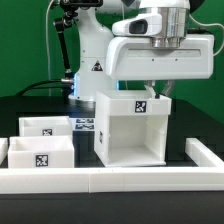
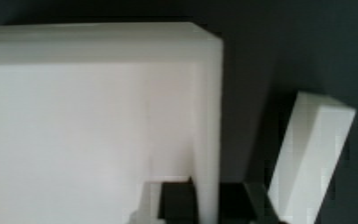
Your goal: Assemble drawer
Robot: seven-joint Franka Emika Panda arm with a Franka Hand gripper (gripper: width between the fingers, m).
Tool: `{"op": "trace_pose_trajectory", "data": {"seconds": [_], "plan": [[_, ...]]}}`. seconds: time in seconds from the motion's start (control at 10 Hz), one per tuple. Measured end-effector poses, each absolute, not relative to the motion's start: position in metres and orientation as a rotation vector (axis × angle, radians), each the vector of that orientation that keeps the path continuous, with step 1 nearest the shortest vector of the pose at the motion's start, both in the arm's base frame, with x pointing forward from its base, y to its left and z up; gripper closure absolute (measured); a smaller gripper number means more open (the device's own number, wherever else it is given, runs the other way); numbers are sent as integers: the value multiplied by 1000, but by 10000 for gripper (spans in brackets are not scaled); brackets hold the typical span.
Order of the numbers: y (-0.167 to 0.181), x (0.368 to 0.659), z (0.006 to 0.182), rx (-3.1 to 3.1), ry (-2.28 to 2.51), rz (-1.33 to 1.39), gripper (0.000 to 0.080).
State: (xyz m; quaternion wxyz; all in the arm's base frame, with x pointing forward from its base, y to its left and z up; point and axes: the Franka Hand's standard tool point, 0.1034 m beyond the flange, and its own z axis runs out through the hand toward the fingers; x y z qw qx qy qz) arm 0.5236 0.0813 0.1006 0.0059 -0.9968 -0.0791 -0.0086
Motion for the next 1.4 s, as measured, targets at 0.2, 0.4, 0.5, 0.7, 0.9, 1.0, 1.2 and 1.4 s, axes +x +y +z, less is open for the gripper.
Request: {"op": "trace_pose_trajectory", "data": {"seconds": [0.2,0.4,0.5,0.7,0.9,1.0,1.2,1.4], "plan": [[84,538,101,-3109,-209,-47,762],[89,559,101,-3102,-157,-78,762],[92,568,101,-3100,-153,-95,762],[92,567,101,-3100,-155,-94,762],[92,567,101,-3101,-109,-94,762],[93,567,101,-3101,-44,-92,762],[94,567,101,-3094,122,-89,762],[93,567,101,-3073,323,-82,762]]}}
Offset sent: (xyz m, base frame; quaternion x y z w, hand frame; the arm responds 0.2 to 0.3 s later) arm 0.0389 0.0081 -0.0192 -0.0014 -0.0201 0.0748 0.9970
